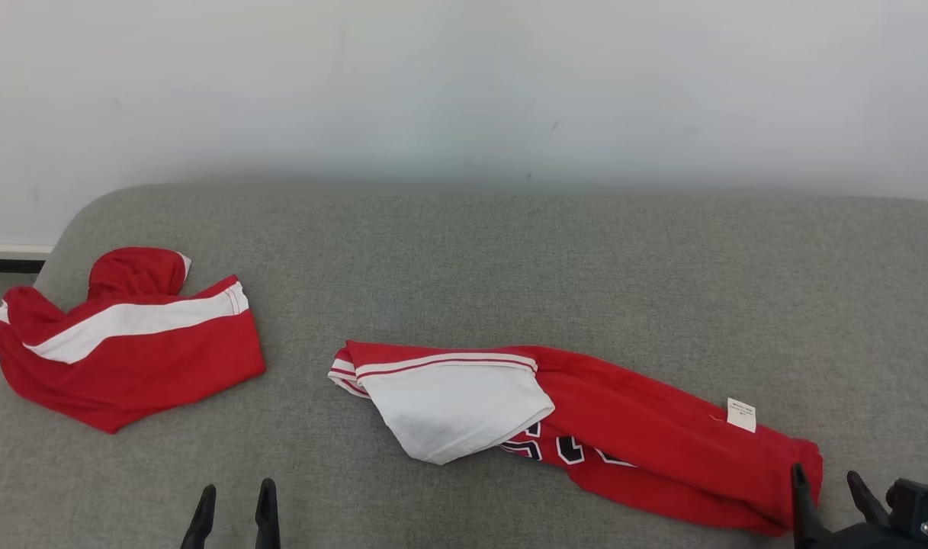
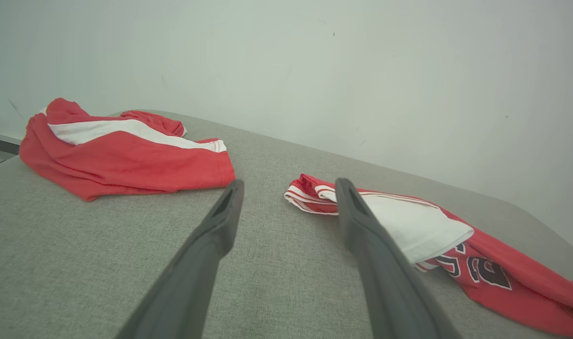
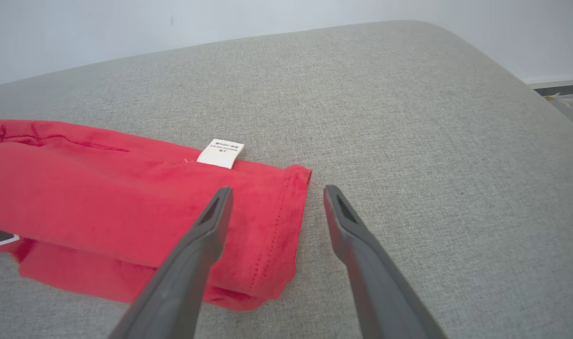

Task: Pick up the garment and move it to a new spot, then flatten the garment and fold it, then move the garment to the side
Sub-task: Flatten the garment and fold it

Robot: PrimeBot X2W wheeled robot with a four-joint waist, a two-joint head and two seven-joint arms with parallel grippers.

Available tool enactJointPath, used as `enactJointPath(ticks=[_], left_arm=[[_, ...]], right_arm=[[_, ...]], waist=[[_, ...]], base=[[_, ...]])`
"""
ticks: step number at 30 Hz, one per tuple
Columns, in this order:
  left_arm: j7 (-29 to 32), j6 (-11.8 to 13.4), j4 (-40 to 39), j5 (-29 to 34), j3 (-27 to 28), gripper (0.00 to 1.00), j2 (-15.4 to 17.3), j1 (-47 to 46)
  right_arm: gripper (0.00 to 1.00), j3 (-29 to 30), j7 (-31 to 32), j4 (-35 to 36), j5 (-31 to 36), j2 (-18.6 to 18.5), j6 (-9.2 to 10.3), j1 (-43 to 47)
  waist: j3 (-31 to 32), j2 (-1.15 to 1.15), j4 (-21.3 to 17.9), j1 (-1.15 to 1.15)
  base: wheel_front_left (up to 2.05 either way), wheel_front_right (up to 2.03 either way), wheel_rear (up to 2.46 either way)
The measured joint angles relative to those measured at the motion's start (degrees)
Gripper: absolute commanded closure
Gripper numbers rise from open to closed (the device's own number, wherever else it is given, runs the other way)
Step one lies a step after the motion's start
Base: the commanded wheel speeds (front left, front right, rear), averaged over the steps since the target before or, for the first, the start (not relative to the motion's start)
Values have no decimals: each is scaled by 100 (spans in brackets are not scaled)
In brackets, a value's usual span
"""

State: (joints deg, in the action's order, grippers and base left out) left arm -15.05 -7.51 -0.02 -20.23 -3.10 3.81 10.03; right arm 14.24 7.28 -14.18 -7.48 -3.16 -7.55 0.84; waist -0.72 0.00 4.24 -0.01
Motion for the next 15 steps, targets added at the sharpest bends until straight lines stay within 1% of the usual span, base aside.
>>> enactJointPath(ticks=[4,11,15], left_arm=[[0,0,27,5,77,0,-8,75],[0,0,122,34,145,0,-30,151],[0,0,253,155,213,0,-41,172]], right_arm=[[0,-100,-410,205,-4,15,0,163],[0,-534,-1057,428,-162,22,0,339],[0,-770,-1468,549,-167,20,0,421]], waist=[[100,0,-47,0],[204,0,-213,1],[276,0,-307,0]], base=[[0,0,0],[0,0,0],[0,0,0]])
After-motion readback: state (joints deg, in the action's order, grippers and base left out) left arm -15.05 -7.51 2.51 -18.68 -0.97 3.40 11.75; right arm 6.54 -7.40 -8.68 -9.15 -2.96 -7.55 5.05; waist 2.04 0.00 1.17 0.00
